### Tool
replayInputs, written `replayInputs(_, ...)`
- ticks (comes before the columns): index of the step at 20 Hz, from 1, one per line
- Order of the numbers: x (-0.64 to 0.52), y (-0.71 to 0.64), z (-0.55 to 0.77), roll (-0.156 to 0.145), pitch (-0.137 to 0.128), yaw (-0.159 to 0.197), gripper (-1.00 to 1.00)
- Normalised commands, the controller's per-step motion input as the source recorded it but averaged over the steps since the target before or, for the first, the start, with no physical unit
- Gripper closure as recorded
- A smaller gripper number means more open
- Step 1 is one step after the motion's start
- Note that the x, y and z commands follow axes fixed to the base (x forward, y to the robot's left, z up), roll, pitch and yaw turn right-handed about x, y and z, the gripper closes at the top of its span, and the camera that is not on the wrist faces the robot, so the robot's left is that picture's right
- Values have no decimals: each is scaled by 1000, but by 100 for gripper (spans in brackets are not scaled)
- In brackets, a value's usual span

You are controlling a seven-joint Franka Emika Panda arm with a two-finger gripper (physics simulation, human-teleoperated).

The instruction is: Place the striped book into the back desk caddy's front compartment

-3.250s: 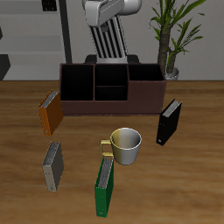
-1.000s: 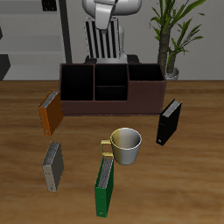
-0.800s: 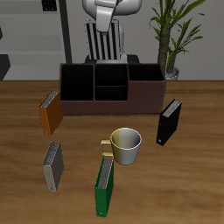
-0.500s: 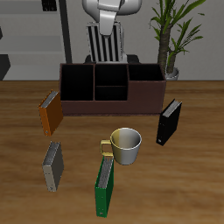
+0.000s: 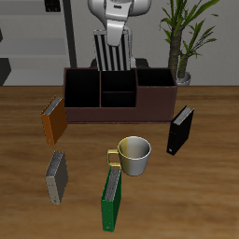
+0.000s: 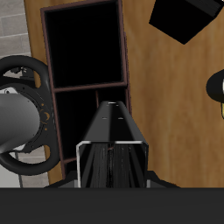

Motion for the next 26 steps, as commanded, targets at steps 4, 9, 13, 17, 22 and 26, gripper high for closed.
replayInputs(4,65,-31,-93,-11,14,10,100)
replayInputs(9,65,50,-118,9,22,17,100)
replayInputs(13,49,116,-117,21,10,33,100)
replayInputs(17,64,71,-99,12,16,5,100)
replayInputs(22,8,43,-182,15,33,15,100)
replayInputs(26,-21,-3,-158,11,35,4,100)
